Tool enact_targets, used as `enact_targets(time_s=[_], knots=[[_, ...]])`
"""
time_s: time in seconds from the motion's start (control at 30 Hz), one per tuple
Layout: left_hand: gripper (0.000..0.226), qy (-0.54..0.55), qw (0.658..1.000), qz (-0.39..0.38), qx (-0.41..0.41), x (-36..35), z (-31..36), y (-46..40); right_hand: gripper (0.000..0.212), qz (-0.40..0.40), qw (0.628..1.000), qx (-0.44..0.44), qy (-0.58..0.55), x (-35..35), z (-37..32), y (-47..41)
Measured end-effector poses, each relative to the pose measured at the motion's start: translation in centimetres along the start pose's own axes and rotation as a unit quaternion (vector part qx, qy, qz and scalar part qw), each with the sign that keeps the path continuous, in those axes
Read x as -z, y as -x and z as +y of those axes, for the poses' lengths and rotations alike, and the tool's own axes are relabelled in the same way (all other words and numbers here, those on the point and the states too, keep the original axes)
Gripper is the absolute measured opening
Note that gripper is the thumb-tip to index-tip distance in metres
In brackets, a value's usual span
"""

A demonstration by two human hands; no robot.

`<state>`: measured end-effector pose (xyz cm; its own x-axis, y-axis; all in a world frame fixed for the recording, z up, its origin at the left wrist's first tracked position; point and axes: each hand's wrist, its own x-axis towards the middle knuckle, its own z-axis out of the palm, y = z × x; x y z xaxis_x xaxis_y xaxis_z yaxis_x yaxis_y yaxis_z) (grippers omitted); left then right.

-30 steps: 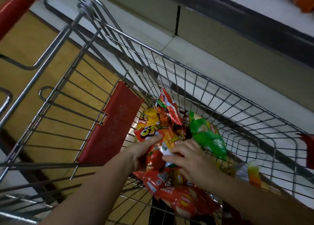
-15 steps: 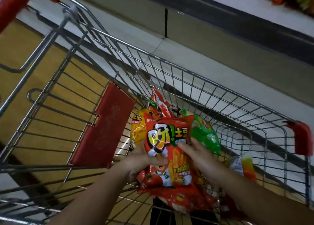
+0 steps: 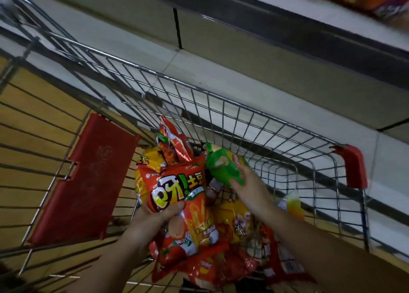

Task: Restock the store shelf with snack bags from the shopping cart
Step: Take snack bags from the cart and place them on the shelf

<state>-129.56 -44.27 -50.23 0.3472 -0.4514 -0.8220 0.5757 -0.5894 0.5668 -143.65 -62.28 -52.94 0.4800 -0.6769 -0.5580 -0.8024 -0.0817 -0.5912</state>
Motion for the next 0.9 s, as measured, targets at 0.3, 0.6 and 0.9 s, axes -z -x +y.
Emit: enact_targets(time_s=[0.3,0.6,0.9], knots=[[0.042,-0.045,0.998,0.053,-0.002,0.0,0.0,-0.4,0.075,-0.058,0.944,0.106,0.306,-2.0,2.2,-5.8],[0.031,-0.088,0.995,0.054,-0.011,-0.5,0.8,-0.7,0.069,-0.070,0.941,0.152,0.295,-4.2,4.4,-1.5],[0.041,-0.060,0.998,0.031,-0.001,-2.2,0.0,-1.0,0.080,-0.049,0.989,0.033,0.137,-0.7,5.0,-6.3]])
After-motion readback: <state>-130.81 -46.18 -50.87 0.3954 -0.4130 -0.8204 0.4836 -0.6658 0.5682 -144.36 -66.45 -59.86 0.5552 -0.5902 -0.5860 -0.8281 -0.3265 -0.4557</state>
